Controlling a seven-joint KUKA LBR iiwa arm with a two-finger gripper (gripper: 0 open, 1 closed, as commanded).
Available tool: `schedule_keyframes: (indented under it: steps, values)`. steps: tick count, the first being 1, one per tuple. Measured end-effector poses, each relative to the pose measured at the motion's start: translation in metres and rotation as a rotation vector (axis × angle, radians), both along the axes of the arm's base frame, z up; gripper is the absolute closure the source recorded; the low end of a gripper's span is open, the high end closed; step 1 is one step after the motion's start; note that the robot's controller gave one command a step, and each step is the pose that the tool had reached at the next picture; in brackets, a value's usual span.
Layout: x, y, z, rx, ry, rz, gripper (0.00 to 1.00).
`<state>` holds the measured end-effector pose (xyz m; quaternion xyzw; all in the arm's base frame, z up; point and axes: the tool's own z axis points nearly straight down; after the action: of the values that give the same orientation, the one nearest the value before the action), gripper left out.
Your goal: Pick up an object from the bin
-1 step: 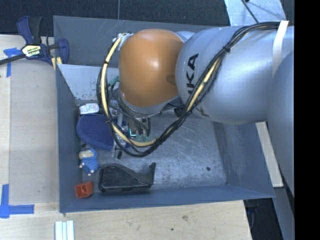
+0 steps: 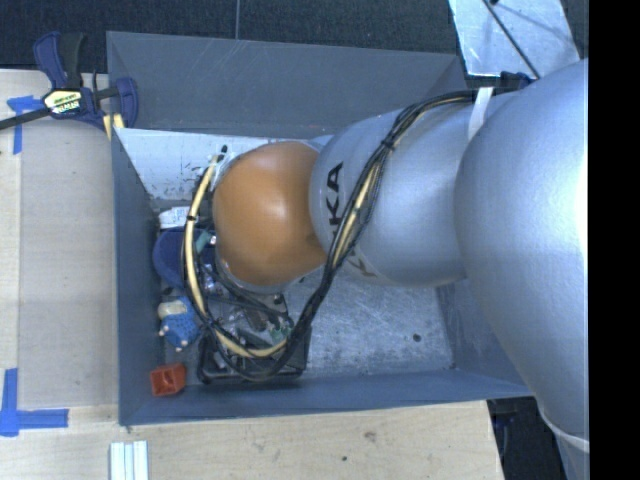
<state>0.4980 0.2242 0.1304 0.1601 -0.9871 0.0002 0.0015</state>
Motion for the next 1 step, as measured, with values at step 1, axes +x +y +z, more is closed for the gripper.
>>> schedule_keyframes:
  steps: [1]
  values:
    - [0.0926, -0.0804, 0.0368, -0.001, -0.013, 0.14, 0.0]
